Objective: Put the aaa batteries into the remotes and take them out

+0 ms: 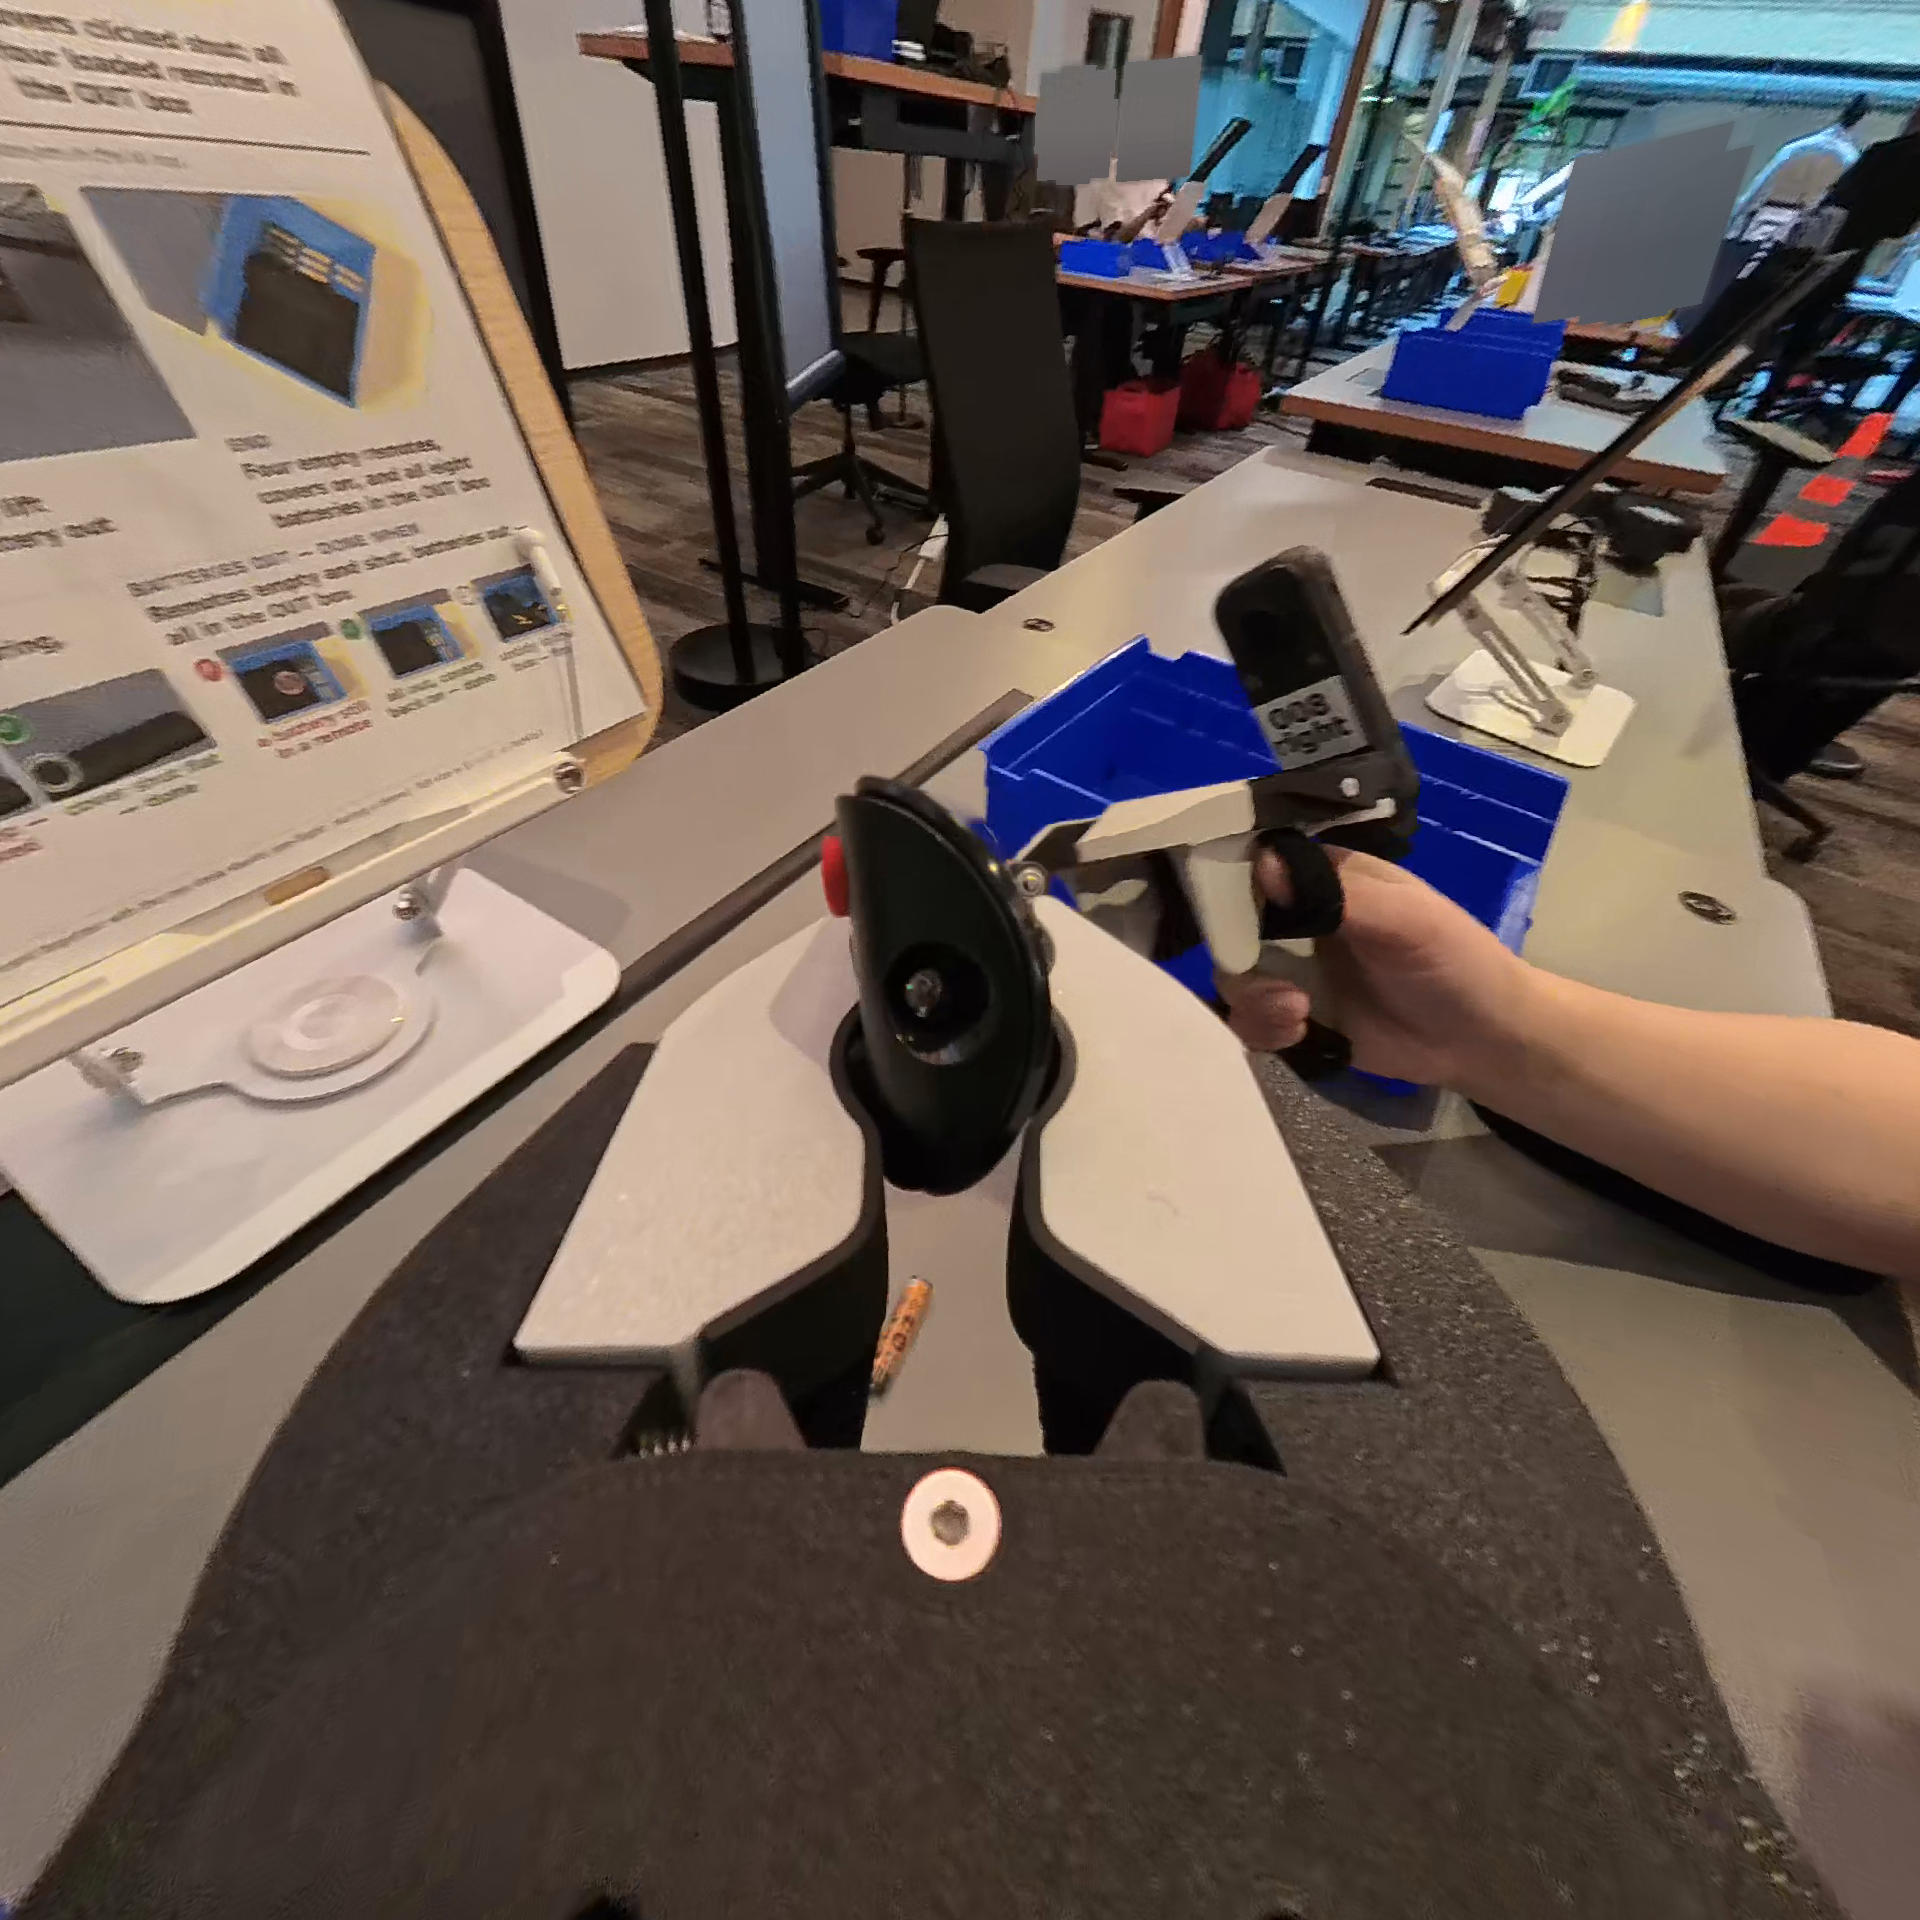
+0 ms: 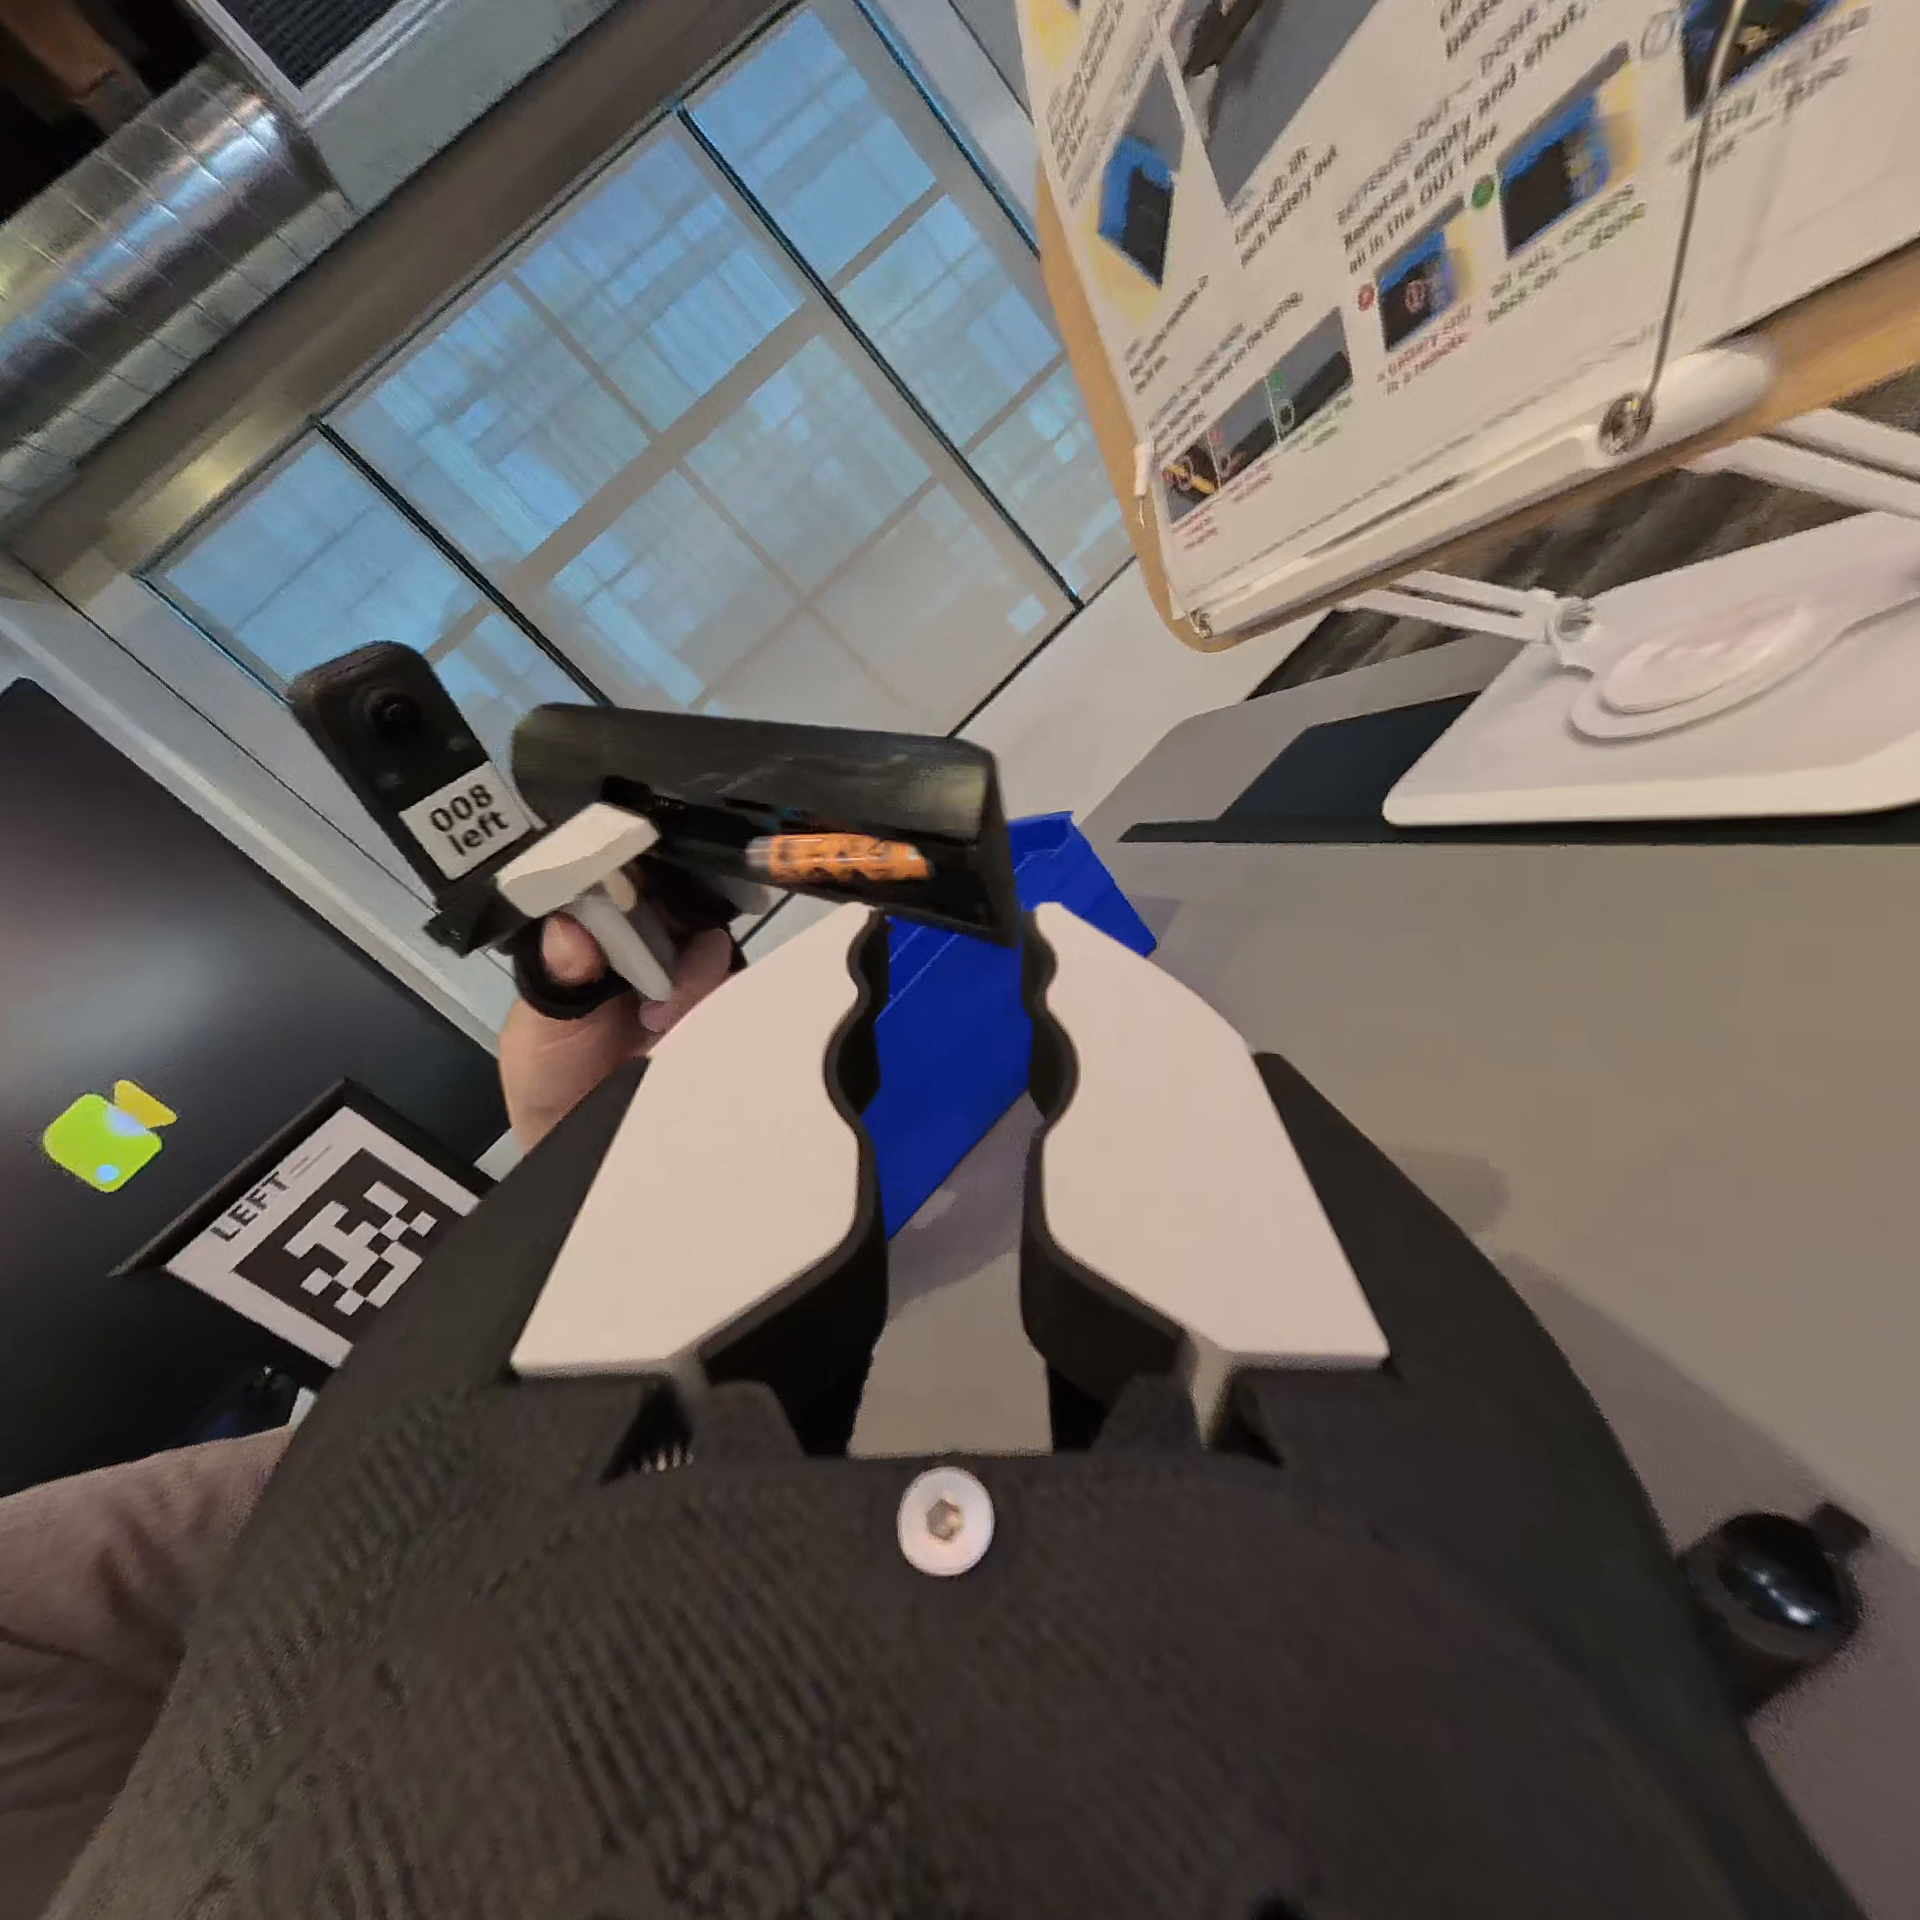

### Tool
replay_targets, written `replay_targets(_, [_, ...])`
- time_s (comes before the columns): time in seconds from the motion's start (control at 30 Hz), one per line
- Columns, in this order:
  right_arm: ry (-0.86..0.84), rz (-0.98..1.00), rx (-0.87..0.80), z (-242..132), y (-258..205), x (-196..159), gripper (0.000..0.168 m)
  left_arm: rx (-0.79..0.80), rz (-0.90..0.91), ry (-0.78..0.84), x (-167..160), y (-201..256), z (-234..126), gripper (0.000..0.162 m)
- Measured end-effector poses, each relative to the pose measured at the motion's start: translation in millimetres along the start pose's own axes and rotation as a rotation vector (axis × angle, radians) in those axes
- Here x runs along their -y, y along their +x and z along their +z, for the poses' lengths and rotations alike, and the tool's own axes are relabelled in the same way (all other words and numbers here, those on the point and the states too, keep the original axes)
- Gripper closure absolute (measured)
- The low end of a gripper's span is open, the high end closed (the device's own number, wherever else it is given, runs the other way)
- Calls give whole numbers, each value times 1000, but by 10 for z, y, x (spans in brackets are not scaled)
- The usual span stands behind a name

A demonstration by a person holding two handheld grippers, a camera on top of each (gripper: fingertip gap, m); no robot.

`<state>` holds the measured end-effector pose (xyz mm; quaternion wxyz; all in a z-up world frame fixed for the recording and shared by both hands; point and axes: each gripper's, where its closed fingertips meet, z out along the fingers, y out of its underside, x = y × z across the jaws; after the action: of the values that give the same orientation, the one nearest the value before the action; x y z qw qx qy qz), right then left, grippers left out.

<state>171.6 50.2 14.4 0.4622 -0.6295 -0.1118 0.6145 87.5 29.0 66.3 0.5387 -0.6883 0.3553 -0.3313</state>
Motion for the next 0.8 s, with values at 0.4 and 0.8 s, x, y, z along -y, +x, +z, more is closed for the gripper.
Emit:
replay_targets(0.4, [-70, -1189, -270, 39, -460, -95, 142, -132, -237, -54, -201, 39, 141, 140])
replay_targets(0.8, [-179, -1215, -298, 91, -437, -191, 160, -169, -187, -86, -213, 211, 173, 139])
